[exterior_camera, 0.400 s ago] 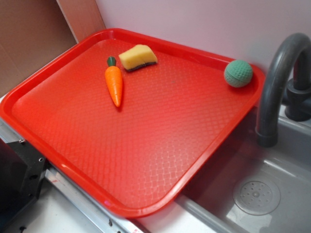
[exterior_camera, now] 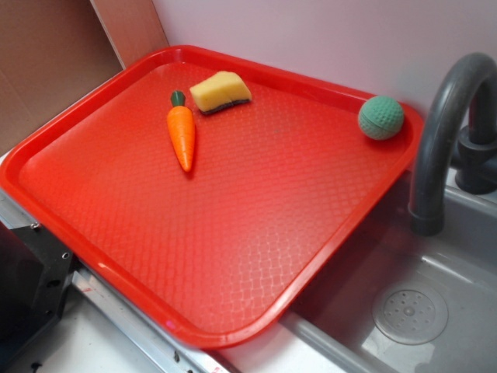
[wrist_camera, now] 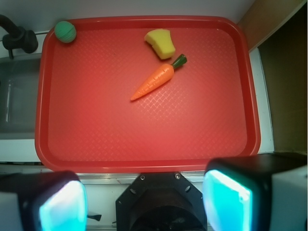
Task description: Grab the carrot.
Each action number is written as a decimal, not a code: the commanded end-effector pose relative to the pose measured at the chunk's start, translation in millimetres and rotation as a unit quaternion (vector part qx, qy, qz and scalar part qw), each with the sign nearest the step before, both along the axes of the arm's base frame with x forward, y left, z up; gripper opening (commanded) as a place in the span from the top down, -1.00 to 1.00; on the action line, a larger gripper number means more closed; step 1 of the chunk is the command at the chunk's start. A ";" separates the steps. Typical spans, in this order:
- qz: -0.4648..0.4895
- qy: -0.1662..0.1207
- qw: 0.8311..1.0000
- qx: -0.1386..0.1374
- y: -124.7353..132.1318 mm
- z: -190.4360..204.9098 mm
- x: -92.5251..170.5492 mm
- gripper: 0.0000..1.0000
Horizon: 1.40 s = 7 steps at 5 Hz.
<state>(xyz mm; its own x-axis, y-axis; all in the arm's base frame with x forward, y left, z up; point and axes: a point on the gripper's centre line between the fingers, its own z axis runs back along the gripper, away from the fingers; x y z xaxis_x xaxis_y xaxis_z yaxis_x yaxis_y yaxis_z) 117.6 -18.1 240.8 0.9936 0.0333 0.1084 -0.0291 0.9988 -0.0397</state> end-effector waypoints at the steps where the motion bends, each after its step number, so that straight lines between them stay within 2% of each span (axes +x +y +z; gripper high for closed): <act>1: 0.181 0.041 0.982 -0.018 27.5 -6.7 40.7 -1.00; 2: 0.303 0.054 0.951 0.014 34.2 -30.5 67.7 -1.00; 3: 0.421 0.047 0.906 0.031 35.9 -52.1 83.0 -1.00; 4: 0.522 0.046 0.851 0.030 35.3 -80.6 102.6 -1.00; 5: 0.516 0.039 0.855 0.030 36.8 -109.1 115.0 -1.00; 6: 0.495 0.054 0.866 0.049 45.3 -137.9 122.0 -1.00; 7: 0.480 0.051 0.873 0.073 53.4 -161.1 119.8 -1.00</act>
<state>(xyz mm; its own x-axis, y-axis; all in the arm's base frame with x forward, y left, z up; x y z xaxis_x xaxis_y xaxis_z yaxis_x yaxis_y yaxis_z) 239.3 25.5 70.9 0.5244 0.8480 0.0764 -0.8454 0.5080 0.1650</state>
